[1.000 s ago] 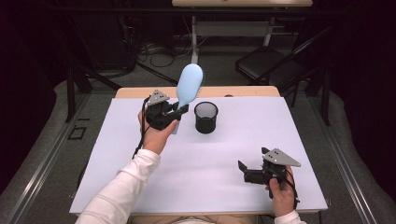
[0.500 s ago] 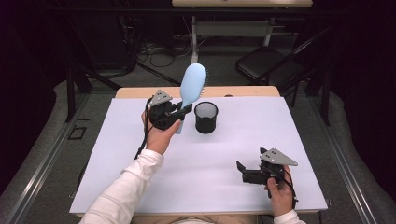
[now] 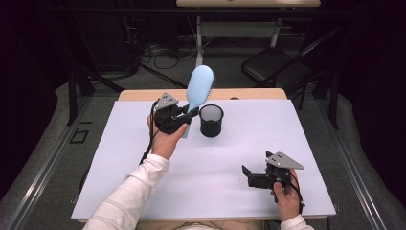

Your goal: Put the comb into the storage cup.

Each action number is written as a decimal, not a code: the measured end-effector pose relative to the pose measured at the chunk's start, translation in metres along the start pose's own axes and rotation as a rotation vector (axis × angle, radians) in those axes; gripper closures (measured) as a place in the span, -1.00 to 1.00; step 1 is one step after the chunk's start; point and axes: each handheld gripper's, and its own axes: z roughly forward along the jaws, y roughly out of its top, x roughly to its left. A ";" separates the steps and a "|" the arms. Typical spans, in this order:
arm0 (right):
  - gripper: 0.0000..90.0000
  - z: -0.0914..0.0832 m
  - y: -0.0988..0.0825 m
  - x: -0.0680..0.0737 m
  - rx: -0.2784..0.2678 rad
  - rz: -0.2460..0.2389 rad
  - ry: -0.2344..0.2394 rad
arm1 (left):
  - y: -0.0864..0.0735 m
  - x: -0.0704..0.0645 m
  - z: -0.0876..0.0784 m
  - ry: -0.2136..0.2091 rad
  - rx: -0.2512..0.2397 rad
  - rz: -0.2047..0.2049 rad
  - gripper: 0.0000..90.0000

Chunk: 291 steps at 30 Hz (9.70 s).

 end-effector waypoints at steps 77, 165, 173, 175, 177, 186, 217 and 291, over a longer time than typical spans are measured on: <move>-0.85 0.050 0.107 -0.021 0.184 0.118 0.122 | 0.000 -0.006 -0.002 -0.010 -0.016 0.028 0.55; -0.73 0.072 0.224 0.003 0.141 0.108 0.248 | -0.006 -0.015 0.008 -0.029 0.009 0.047 0.55; -0.71 0.074 0.228 0.001 0.139 0.127 0.248 | -0.008 -0.015 0.010 -0.030 0.014 0.046 0.55; -0.71 0.075 0.228 0.000 0.140 0.129 0.247 | -0.008 -0.015 0.011 -0.032 0.013 0.045 0.55; -0.71 0.076 0.229 -0.001 0.142 0.134 0.247 | -0.009 -0.015 0.011 -0.035 0.012 0.046 0.55; -0.71 0.078 0.231 -0.001 0.138 0.160 0.260 | -0.009 -0.016 0.011 -0.039 0.009 0.045 0.55; -0.68 0.097 0.239 0.006 0.149 0.170 0.265 | -0.011 -0.020 0.013 -0.052 0.008 0.050 0.55; -0.14 0.108 0.236 0.001 0.087 0.265 0.364 | -0.014 -0.023 0.016 -0.069 0.012 0.048 0.55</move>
